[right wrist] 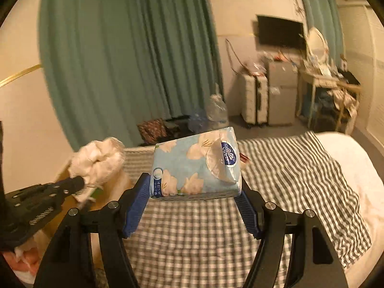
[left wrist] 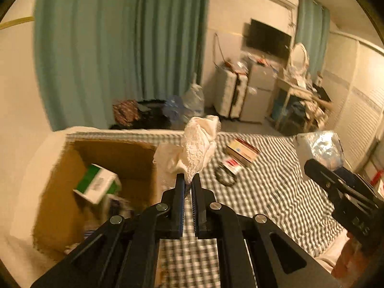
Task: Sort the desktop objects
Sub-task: 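Carry the lace cloth and tissue pack into the box and release both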
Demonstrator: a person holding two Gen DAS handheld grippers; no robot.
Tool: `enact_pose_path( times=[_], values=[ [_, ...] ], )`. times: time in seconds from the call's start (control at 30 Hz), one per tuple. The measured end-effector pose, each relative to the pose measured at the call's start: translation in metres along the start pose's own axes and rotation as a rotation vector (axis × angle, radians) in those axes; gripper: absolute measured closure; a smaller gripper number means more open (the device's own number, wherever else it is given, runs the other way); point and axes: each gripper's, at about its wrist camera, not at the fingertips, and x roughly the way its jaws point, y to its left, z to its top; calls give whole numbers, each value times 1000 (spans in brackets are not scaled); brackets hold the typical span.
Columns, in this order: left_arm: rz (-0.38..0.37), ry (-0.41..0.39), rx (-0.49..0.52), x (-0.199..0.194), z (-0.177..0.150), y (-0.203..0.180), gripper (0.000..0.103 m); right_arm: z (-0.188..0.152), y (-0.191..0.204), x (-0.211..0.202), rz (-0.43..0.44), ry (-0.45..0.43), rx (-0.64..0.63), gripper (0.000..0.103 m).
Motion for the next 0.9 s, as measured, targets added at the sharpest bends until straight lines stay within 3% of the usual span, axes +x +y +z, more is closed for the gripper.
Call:
enact_pose_path(
  times=[0.23, 0.47, 0.53, 0.57, 0.6, 0.67, 0.83, 0.9],
  values=[
    [67, -19, -78, -21, -15, 62, 98, 0, 79, -19, 79, -10, -105, 35],
    [101, 49, -150, 4, -40, 117, 95, -13, 132, -8, 130, 36, -191, 35],
    [133, 85, -152, 13, -48, 122, 72, -18, 142, -1, 146, 53, -207, 35],
    [143, 96, -158, 14, -52, 126, 43, -20, 147, 2, 148, 59, -214, 35],
    [153, 103, -174, 15, -57, 133, 24, -22, 152, 6, 148, 65, -219, 35],
    [142, 79, -217, 11, -63, 144, 19, -24, 160, 11, 156, 75, -222, 35],
    [234, 82, -245, 3, -68, 173, 17, -29, 181, 20, 177, 93, -236, 35],
    [253, 73, -258, -5, -69, 183, 11, -29, 186, 26, 187, 103, -240, 35]
  ],
)
